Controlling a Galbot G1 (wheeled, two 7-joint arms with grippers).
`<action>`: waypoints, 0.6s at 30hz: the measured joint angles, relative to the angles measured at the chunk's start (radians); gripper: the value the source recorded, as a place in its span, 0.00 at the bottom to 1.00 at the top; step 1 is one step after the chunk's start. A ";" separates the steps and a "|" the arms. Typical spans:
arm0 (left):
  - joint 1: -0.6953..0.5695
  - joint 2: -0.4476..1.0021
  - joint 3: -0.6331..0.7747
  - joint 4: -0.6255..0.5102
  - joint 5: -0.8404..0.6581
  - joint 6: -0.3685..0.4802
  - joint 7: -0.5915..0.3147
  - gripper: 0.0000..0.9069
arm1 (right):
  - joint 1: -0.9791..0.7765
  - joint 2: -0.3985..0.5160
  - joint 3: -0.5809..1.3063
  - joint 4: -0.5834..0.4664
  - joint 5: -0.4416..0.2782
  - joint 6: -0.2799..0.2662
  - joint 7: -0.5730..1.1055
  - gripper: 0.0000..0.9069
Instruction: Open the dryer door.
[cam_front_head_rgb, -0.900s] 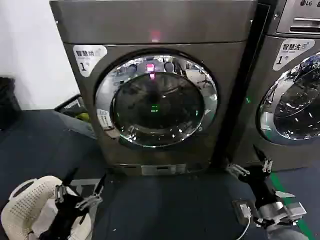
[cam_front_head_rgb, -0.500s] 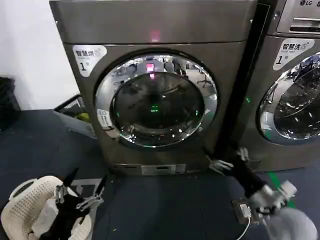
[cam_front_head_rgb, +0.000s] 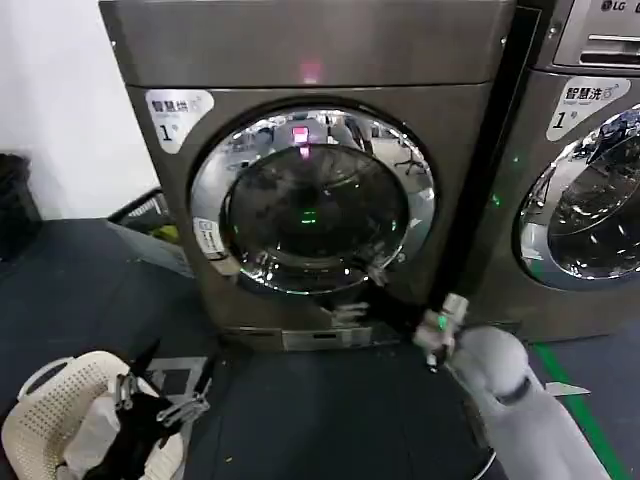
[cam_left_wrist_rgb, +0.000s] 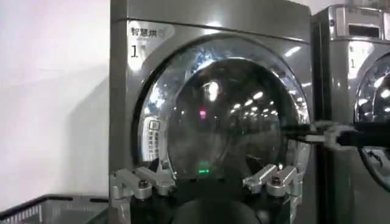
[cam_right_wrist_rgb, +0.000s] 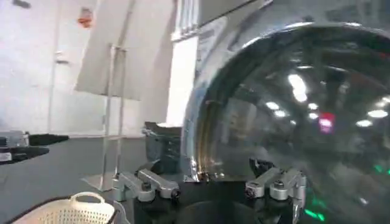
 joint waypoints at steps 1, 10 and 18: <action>0.001 0.000 0.001 0.001 0.000 0.000 0.000 1.00 | 0.022 0.004 -0.024 -0.018 -0.007 0.006 -0.002 1.00; -0.005 -0.005 0.006 0.011 0.000 -0.003 -0.001 1.00 | 0.179 0.067 -0.146 -0.161 -0.066 0.008 -0.062 1.00; -0.003 -0.010 0.009 0.015 0.004 -0.008 -0.002 1.00 | 0.259 0.140 -0.229 -0.254 -0.066 0.042 -0.004 1.00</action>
